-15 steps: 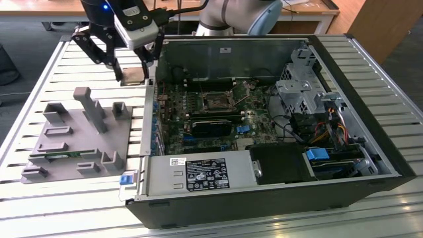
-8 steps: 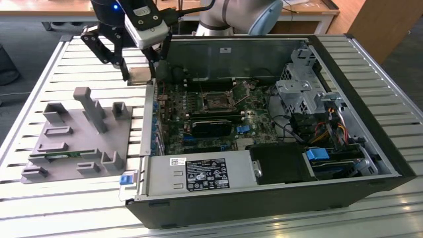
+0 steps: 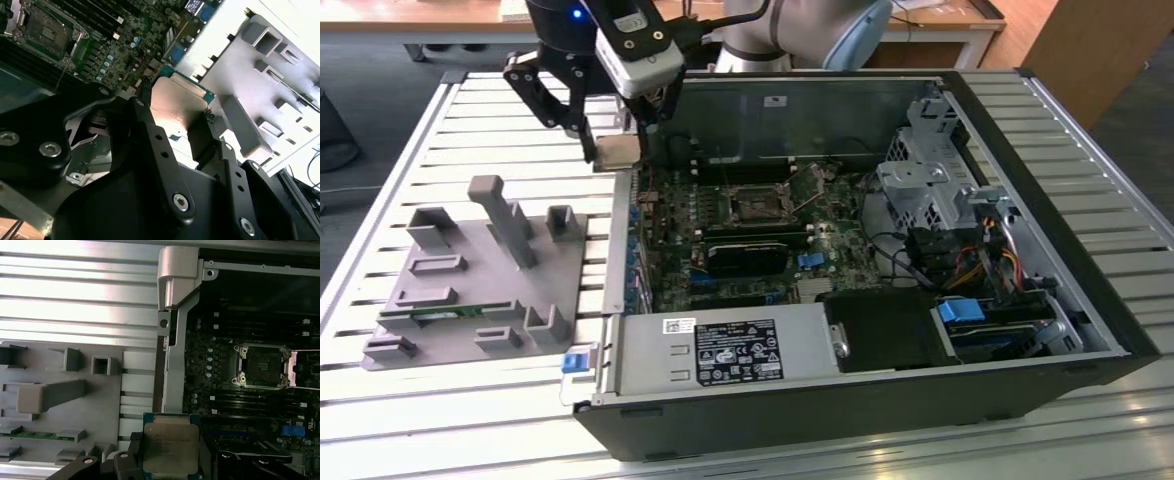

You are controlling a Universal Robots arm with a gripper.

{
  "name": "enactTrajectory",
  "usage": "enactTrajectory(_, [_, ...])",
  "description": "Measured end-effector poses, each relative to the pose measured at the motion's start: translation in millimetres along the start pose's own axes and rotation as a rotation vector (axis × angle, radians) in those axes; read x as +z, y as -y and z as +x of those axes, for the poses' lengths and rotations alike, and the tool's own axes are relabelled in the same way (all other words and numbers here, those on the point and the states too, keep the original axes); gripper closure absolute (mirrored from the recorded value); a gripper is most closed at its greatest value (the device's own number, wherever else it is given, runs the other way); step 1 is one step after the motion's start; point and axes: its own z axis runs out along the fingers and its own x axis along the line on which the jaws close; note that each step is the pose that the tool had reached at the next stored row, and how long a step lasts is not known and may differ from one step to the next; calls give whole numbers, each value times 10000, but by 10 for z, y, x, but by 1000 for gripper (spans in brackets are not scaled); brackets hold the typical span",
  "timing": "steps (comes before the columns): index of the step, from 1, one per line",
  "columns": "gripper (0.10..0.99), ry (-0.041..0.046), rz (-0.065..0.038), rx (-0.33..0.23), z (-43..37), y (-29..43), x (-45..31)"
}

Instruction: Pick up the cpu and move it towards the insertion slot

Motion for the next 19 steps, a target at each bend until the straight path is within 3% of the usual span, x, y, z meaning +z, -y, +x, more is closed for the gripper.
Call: enactTrajectory(19, [549, 0, 0, 0, -313, -28, 1])
